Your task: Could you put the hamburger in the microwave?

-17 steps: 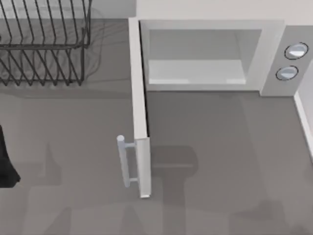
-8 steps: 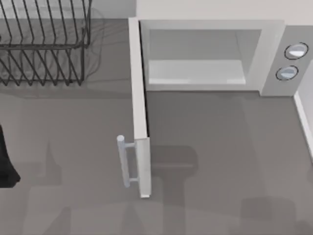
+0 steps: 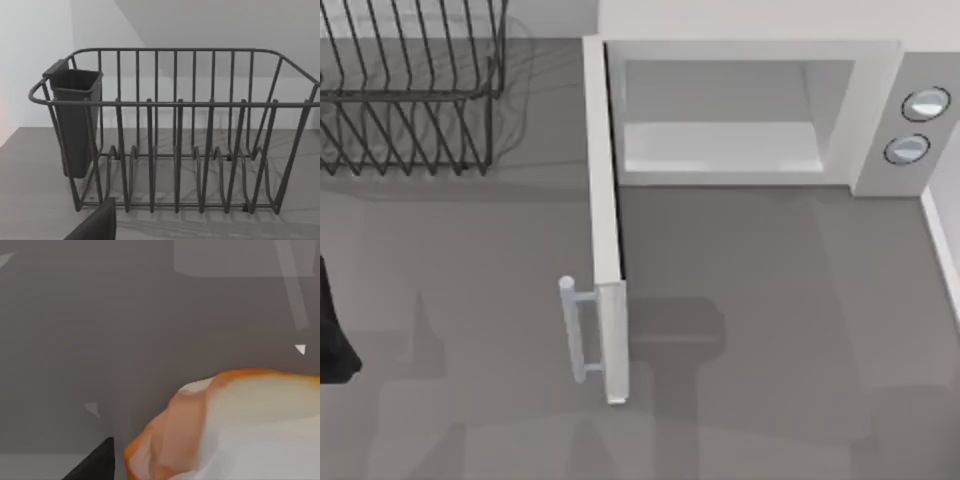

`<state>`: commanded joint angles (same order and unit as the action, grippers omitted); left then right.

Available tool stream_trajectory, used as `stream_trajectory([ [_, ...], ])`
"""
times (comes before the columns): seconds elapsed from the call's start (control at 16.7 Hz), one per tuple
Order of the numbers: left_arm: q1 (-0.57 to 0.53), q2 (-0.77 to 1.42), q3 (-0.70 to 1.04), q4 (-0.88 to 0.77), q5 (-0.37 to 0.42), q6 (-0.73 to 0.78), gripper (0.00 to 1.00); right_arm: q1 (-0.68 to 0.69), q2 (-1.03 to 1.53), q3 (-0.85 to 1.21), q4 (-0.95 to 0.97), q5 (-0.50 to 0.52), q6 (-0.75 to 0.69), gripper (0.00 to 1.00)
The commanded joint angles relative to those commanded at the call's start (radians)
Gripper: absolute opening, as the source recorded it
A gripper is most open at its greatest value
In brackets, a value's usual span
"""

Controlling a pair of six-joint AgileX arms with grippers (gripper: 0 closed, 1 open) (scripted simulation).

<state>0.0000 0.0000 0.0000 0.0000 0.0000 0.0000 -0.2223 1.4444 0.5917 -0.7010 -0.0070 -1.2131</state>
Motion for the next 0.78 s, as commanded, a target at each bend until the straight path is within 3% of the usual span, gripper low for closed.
stream_trajectory([
  [0.18, 0.0, 0.0, 0.0, 0.0, 0.0, 0.0, 1.0, 0.001, 0.059, -0.056, 0.105, 0.0, 0.002, 1.0],
  [0.48, 0.0, 0.0, 0.0, 0.0, 0.0, 0.0, 1.0, 0.001, 0.07, -0.066, 0.122, 0.0, 0.002, 1.0],
  [0.78, 0.0, 0.0, 0.0, 0.0, 0.0, 0.0, 1.0, 0.001, 0.07, -0.066, 0.122, 0.0, 0.002, 0.62],
])
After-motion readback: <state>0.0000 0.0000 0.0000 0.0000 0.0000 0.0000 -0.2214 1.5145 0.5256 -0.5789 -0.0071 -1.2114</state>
